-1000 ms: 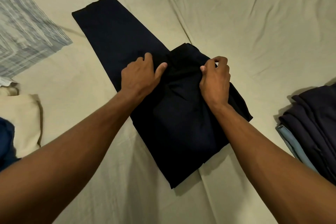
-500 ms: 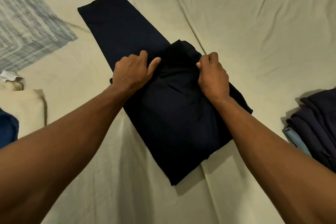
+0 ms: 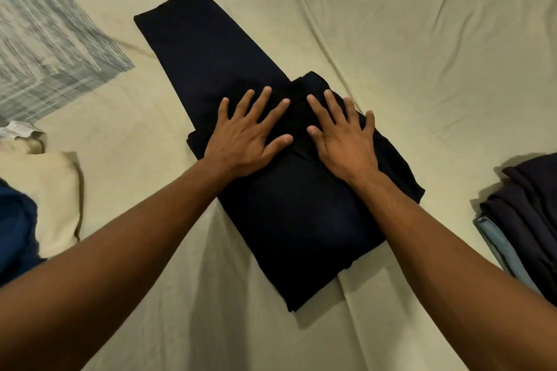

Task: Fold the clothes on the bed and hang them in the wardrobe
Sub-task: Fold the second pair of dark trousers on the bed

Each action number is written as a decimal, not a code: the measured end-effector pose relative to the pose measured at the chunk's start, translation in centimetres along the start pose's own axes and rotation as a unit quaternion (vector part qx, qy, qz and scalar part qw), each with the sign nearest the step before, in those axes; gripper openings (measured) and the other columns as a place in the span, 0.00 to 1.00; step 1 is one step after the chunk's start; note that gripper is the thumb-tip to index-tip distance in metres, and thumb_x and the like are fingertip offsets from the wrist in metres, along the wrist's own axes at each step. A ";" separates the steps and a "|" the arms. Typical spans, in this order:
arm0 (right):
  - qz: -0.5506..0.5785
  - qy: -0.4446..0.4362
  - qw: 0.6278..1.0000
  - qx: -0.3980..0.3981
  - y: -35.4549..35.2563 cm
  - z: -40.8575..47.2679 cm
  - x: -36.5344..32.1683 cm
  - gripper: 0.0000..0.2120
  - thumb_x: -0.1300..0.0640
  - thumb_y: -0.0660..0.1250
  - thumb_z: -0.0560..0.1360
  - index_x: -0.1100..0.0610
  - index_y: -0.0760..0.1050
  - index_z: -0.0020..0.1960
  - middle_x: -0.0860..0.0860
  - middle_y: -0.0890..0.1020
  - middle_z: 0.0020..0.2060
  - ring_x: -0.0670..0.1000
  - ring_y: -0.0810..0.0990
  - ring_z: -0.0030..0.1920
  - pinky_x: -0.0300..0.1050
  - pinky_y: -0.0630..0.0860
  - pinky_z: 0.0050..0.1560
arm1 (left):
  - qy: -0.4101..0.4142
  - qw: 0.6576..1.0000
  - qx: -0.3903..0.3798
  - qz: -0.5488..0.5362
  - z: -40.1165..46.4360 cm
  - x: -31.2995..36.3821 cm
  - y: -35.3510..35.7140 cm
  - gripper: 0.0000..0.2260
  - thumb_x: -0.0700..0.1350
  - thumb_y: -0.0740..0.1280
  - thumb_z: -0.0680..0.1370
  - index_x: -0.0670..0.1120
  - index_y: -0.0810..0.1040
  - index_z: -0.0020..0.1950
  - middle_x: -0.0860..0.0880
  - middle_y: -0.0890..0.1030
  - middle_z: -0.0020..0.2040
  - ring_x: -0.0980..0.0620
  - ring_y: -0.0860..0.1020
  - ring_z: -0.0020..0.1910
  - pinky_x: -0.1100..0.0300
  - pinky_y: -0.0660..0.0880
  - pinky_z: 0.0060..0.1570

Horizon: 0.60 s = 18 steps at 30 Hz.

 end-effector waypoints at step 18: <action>0.426 0.239 0.824 0.286 -5.5 -10.7 -4.9 0.14 0.59 0.60 0.81 0.53 0.76 0.65 0.43 0.81 0.53 0.45 0.78 0.53 0.44 0.76 0.57 | -0.154 0.905 -0.250 -0.307 2.9 -0.7 -10.8 0.13 0.49 0.76 0.73 0.48 0.81 0.56 0.46 0.85 0.51 0.46 0.84 0.47 0.47 0.80 0.56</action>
Point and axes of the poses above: each hand's wrist, its own z-axis towards the middle knuckle, its own y-axis out of the palm, x = y × z, the point moved 3 cm from there along z, towards the middle knuckle
